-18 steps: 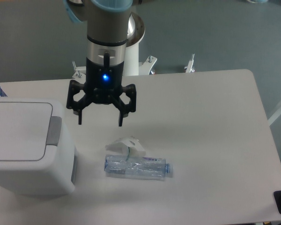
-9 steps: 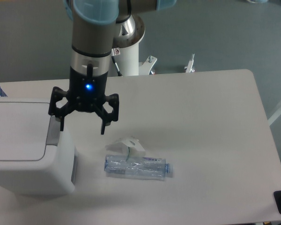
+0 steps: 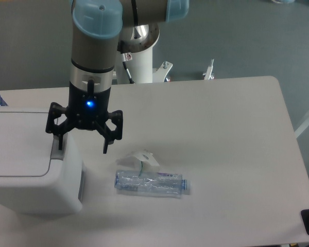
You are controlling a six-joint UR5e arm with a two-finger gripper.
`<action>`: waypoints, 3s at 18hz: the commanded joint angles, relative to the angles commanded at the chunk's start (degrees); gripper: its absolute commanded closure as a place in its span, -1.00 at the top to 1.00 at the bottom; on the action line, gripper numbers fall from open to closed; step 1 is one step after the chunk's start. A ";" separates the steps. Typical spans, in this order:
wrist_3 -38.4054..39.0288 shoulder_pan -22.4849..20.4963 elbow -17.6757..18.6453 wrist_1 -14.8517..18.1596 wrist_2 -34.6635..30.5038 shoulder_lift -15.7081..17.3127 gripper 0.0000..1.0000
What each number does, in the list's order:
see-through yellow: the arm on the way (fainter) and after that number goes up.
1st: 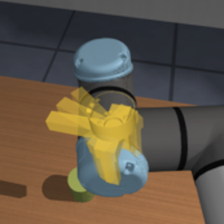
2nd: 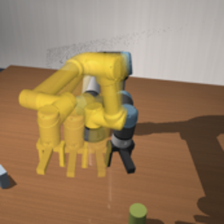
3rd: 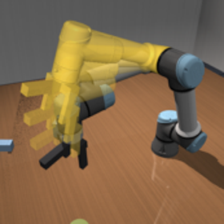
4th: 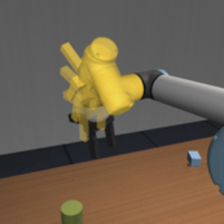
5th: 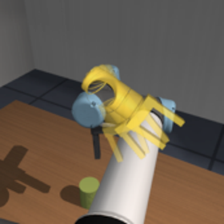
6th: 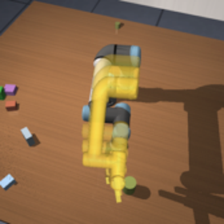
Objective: Open the trash can
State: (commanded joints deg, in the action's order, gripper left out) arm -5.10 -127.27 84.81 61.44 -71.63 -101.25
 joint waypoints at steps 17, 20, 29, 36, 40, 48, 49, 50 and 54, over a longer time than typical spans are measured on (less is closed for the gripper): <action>0.00 0.00 0.35 0.00 -0.09 -0.26 1.00; 0.00 0.00 0.44 0.00 -0.09 -0.35 1.00; 0.00 0.00 0.26 -0.09 -0.09 -0.79 1.00; -0.18 0.00 0.18 -0.09 -0.09 -0.79 1.00; -0.70 -0.17 -3.15 -0.18 -0.26 -0.88 1.00; -17.81 -4.91 -8.97 -5.81 -20.90 -1.14 1.00; -20.28 -6.49 -8.62 -5.45 -21.79 -0.88 1.00; -22.48 -7.90 -8.27 -4.67 -22.06 -0.79 1.00; -39.05 -14.40 -7.21 4.98 -23.55 1.05 1.00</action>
State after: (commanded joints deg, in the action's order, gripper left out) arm -44.15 -141.67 77.60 66.42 -95.18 -100.20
